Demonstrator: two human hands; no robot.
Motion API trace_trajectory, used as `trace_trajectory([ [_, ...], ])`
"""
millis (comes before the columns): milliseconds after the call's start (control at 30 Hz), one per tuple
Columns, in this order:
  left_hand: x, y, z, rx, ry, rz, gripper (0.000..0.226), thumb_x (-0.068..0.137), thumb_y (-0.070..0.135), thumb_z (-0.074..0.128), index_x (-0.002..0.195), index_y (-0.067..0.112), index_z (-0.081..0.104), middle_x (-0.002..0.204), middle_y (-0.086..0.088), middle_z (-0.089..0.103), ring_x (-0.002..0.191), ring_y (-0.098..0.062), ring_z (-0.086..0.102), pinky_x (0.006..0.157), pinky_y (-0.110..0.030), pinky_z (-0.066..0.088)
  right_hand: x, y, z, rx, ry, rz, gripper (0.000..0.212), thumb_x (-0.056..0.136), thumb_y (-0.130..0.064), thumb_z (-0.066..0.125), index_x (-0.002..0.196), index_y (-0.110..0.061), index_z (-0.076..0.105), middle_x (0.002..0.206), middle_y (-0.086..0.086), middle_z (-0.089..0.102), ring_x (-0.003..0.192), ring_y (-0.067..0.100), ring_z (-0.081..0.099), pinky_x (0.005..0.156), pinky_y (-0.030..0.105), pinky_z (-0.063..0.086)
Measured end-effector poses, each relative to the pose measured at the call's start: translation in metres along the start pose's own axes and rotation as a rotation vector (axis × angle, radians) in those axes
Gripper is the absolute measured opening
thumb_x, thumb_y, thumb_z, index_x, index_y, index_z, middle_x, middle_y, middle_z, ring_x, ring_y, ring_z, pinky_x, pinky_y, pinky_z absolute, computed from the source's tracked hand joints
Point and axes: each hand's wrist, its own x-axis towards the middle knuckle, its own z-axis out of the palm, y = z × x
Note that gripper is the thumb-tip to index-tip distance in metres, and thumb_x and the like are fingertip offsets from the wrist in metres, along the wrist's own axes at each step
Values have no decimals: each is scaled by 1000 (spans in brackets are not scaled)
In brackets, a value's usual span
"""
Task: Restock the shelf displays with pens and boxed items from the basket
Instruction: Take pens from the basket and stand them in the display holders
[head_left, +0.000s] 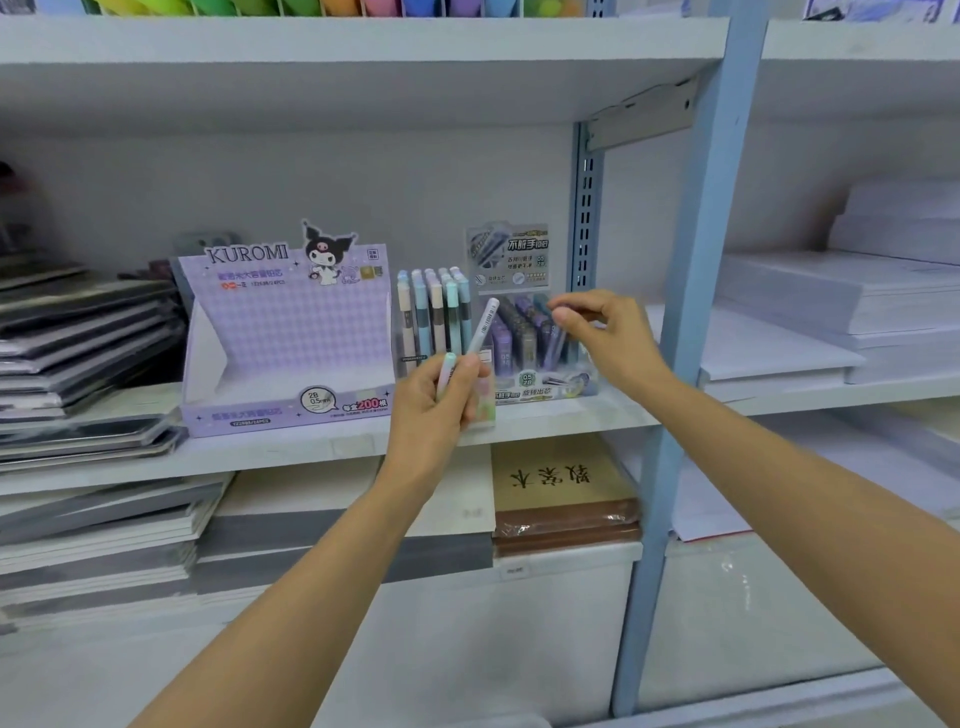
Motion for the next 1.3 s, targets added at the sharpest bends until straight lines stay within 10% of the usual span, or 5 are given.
trace_trajectory([
  [167,5,-1,1,5,-5,-3,25,99,27,53,85,12,67,53,5,47,51,-5,42,52,-15,39,4,2,-7,-78,-154,-18,21,91,-18,64,111,-13,71,99,-2,65,90,10,59,84,21,47],
  [600,-3,8,-8,26,-36,-31,19,95,29,59,83,20,71,57,7,48,60,-10,46,70,-34,46,-9,-9,4,5,67,-4,14,89,-28,67,101,-20,69,105,1,56,81,9,51,74,15,42],
  [833,-9,20,-22,112,-110,-22,14,86,29,71,83,15,74,57,4,52,52,-8,44,51,-17,38,-16,-60,13,460,-356,-41,18,89,-11,66,107,-10,70,94,6,72,75,11,67,70,20,56],
  [1000,-10,32,-55,-7,30,-106,12,81,13,75,93,15,73,68,3,70,49,-5,51,42,-12,37,-19,-55,13,611,-202,68,14,85,-3,67,98,-3,72,85,10,73,75,18,69,68,22,59],
  [1300,-14,46,-49,-55,125,-56,6,85,13,71,90,10,73,58,15,63,48,3,53,44,-7,38,-43,-67,22,372,-563,-2,17,91,-17,64,101,-7,73,91,4,75,83,21,70,77,28,58],
])
